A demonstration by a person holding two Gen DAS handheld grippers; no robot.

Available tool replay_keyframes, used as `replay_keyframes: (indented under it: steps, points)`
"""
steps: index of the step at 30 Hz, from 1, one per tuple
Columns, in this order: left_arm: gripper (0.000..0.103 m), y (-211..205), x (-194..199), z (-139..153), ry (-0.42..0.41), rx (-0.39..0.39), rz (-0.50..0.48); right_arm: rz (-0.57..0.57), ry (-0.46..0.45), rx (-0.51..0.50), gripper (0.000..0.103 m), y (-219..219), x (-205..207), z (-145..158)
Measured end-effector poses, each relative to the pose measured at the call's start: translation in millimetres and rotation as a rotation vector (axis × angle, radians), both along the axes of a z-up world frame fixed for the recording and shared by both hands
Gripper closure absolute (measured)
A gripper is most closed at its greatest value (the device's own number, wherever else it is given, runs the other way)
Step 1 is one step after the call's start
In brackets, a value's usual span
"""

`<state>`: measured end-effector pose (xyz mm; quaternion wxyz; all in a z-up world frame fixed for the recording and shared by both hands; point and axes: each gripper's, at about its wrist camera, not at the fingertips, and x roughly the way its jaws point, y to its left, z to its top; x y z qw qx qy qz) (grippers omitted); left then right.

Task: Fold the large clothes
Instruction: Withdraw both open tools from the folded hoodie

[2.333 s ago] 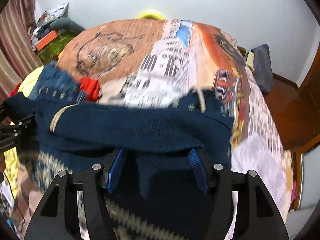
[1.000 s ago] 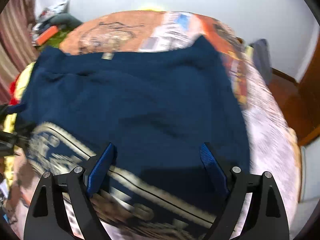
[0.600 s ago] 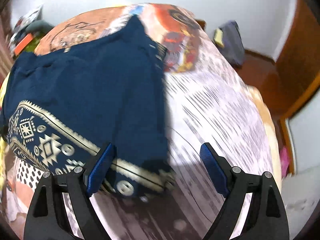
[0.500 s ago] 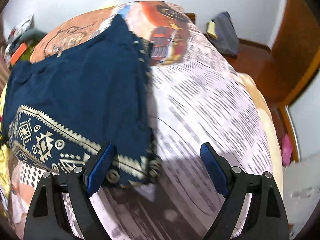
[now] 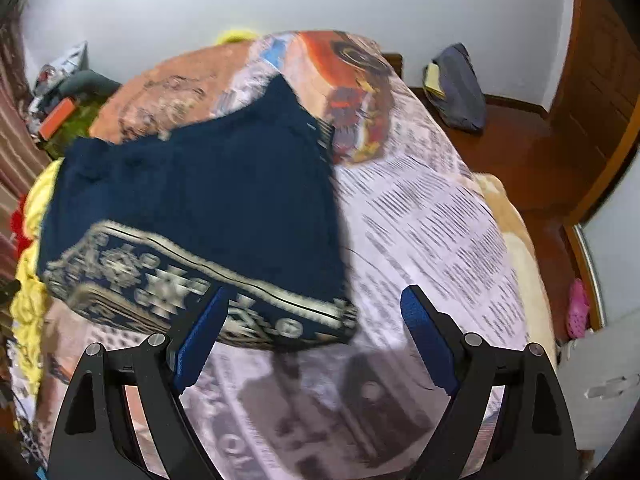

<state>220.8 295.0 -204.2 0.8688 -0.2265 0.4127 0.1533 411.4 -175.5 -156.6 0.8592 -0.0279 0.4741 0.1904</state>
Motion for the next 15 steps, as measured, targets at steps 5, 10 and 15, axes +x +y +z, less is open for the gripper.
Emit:
replay_keyframes:
  steps: [5,10,15]
  points:
    - [0.011,-15,11,-26,-0.078,-0.278,-0.054,0.063,-0.017,0.033,0.017,26,-8,4]
    - [0.011,-34,31,-57,-0.078,-0.427,-0.089,0.120,0.000,0.029,0.017,45,-12,-4]
    - [0.011,-40,55,-73,-0.119,-0.438,-0.104,0.133,0.035,0.023,0.017,53,-10,-17]
